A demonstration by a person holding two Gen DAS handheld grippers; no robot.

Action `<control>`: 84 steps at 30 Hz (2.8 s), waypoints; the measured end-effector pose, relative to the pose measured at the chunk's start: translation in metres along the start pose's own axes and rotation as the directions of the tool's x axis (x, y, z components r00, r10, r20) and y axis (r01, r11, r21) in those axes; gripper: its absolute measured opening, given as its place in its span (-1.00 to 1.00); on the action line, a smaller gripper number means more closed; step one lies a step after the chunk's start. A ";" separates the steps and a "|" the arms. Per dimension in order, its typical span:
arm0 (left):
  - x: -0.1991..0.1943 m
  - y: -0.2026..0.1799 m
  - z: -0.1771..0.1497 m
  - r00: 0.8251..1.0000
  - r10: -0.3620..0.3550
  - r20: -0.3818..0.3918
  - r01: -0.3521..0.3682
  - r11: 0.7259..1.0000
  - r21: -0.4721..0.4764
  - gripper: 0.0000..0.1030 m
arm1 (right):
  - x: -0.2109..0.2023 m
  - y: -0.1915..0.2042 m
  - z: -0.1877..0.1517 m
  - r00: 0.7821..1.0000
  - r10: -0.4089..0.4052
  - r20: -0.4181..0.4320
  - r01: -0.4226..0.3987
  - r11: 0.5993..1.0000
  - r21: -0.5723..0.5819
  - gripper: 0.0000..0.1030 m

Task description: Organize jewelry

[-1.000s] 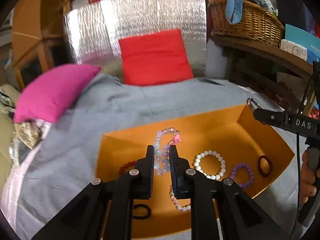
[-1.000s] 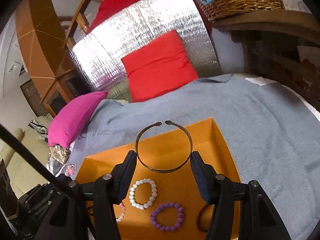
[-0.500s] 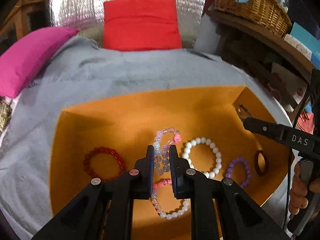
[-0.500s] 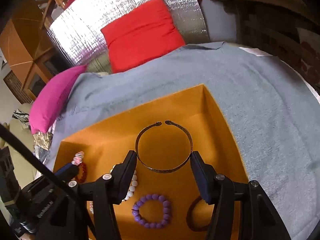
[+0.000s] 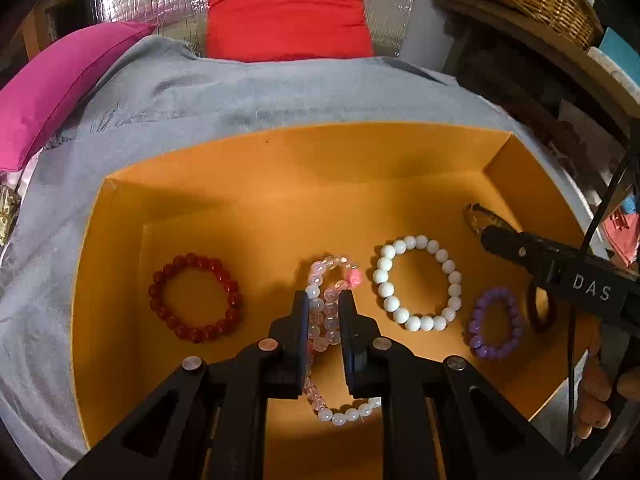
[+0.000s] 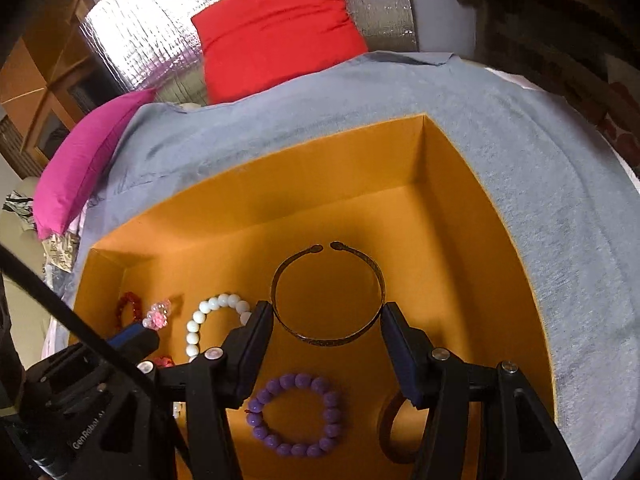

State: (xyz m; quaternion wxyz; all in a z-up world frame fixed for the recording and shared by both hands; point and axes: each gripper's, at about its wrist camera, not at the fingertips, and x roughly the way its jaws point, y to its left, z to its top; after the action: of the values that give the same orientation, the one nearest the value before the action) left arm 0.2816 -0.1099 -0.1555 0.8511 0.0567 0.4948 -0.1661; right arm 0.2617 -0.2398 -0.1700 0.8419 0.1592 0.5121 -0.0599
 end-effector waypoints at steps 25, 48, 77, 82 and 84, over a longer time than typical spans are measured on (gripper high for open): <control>-0.165 -0.005 -0.065 0.919 0.269 0.290 -0.256 0.963 -0.083 0.51 | -0.149 0.011 -0.060 0.963 0.064 0.262 -0.034 0.992 -0.118 0.19; -0.226 -0.002 -0.121 0.852 0.334 0.403 -0.303 0.943 -0.141 0.70 | -0.205 0.042 -0.133 0.961 0.061 0.270 -0.004 0.979 -0.206 0.20; -0.218 0.011 -0.112 0.863 0.338 0.377 -0.286 0.940 -0.188 0.70 | -0.191 0.062 -0.110 0.966 0.036 0.257 0.015 0.981 -0.194 0.23; -0.215 0.011 -0.111 0.868 0.334 0.367 -0.282 0.940 -0.189 0.70 | -0.187 0.060 -0.112 0.967 0.032 0.253 0.019 0.980 -0.196 0.23; -0.215 0.011 -0.111 0.868 0.334 0.367 -0.281 0.940 -0.191 0.70 | -0.186 0.060 -0.112 0.968 0.030 0.250 0.020 0.980 -0.197 0.23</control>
State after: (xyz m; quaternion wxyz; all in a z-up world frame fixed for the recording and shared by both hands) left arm 0.0963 -0.0216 -0.0269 0.9505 0.0442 0.3076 -0.0031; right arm 0.0962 -0.1577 -0.0412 0.9118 0.0669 0.4043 -0.0262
